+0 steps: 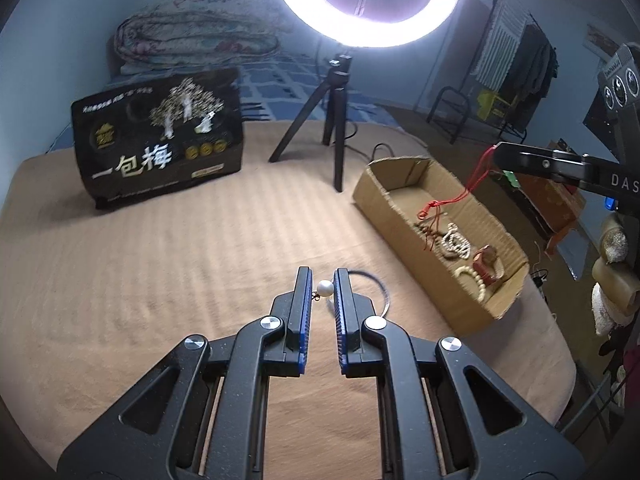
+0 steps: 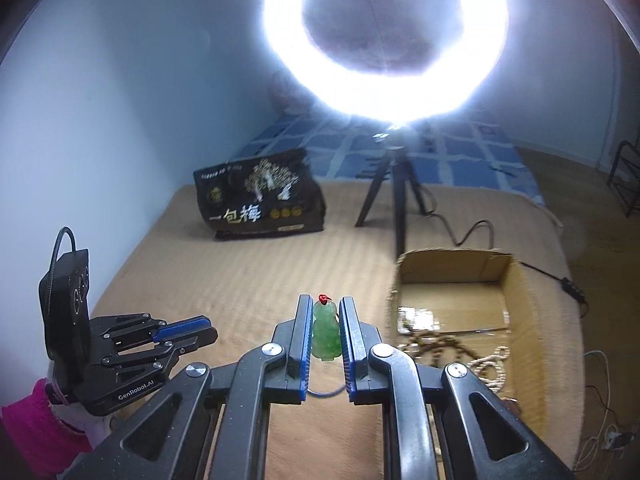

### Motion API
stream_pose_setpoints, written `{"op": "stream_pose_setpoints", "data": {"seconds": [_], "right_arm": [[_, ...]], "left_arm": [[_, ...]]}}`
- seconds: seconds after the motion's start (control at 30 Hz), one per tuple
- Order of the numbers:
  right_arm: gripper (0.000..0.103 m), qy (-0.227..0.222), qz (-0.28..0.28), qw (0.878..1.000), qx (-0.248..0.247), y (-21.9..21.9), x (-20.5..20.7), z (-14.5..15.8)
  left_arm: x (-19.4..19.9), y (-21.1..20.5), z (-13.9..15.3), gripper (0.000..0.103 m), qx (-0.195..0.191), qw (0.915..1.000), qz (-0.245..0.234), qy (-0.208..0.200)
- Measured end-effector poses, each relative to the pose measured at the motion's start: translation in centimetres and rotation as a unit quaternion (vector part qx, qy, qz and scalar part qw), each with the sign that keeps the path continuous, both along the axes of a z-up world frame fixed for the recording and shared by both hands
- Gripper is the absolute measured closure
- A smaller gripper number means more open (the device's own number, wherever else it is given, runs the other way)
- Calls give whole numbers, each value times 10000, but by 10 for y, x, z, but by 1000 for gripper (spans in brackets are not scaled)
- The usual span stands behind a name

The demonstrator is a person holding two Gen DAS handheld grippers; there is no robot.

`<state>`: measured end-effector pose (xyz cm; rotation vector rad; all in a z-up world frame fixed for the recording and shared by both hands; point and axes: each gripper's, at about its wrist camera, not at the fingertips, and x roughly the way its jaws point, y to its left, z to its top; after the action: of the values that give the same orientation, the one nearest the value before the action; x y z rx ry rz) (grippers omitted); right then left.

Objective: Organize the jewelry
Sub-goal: 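Carry the pearl bead with the left tool while the right tool carries the jade pendant into the box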

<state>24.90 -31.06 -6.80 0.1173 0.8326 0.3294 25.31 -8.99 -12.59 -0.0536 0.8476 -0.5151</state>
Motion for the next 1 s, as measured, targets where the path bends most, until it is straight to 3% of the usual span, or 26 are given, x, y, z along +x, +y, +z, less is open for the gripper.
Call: {"op": "stream_pose_setpoints", "data": {"seconds": [0.37, 0.7, 1.0], "right_arm": [[92, -141, -434, 9986, -279, -59, -24, 16], [92, -48, -626, 9975, -318, -92, -37, 4], [92, 41, -571, 9978, -337, -96, -35, -14]], "left_arm": [[10, -50, 18, 94, -104, 9993, -322, -128], [33, -101, 19, 94, -144, 9983, -555, -126], [57, -139, 8, 94, -111, 9976, -674, -61]]}}
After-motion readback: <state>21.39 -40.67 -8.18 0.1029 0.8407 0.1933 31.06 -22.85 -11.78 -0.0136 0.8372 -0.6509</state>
